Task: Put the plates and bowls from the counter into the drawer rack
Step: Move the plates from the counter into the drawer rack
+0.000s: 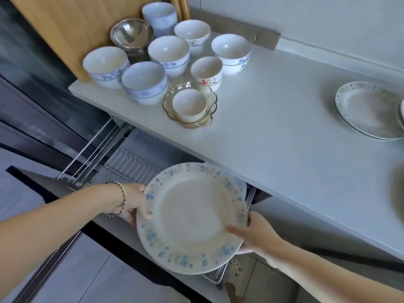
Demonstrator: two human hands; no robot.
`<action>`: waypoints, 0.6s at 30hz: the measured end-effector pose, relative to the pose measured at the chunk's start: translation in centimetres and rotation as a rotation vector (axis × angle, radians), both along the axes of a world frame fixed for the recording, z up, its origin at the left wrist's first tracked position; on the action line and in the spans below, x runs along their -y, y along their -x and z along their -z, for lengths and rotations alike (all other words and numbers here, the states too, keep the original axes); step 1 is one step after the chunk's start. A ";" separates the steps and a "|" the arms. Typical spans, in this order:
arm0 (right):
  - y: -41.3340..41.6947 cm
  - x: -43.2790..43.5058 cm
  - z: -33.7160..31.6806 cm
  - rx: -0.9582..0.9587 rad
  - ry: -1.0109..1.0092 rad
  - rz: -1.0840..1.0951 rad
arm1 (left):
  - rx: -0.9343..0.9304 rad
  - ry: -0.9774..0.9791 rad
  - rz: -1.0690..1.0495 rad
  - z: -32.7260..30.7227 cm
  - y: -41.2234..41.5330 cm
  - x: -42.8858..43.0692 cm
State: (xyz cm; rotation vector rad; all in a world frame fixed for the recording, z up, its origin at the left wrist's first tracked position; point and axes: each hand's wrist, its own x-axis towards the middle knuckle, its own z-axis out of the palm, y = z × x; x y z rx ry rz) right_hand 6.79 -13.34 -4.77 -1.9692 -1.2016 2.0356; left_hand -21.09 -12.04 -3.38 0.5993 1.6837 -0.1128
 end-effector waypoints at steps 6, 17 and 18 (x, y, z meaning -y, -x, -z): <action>2.0 0.3 8.7 0.105 0.144 0.123 | -0.085 0.040 -0.011 8.1 0.3 -1.1; 3.2 -5.3 21.4 0.480 0.060 0.049 | -0.224 -0.160 -0.016 21.4 -2.0 -6.6; 3.2 -5.7 21.5 0.516 0.075 -0.015 | -0.222 -0.176 -0.010 22.2 -2.3 -6.9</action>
